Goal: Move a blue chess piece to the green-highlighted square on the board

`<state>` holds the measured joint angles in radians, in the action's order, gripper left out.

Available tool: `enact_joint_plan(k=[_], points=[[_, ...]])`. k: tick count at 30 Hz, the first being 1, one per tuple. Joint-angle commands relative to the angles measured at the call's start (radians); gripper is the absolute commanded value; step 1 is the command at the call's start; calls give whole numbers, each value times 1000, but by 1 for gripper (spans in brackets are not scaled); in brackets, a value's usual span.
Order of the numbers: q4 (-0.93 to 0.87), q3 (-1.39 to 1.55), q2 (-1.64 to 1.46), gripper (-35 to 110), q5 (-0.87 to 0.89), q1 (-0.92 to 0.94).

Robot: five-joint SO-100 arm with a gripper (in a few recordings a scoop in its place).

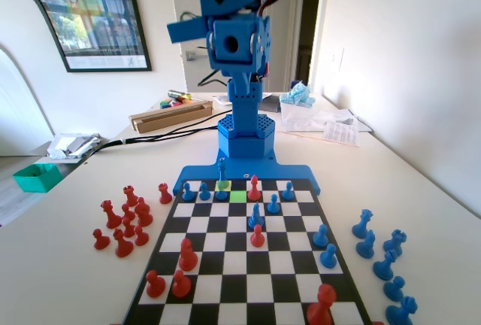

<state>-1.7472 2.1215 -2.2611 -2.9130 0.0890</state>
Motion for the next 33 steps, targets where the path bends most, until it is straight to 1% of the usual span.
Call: enact_joint_plan(k=[1,5,16,22,28,33], points=[[71,72,-83,1,-115,29],[135,140,-126,1,-107,38],[167,173,-123,1,-135,144],[279,230,-89,2,-140,207],[413,290,-32,7,-123,238],[440,307,-12,10,-121,238]])
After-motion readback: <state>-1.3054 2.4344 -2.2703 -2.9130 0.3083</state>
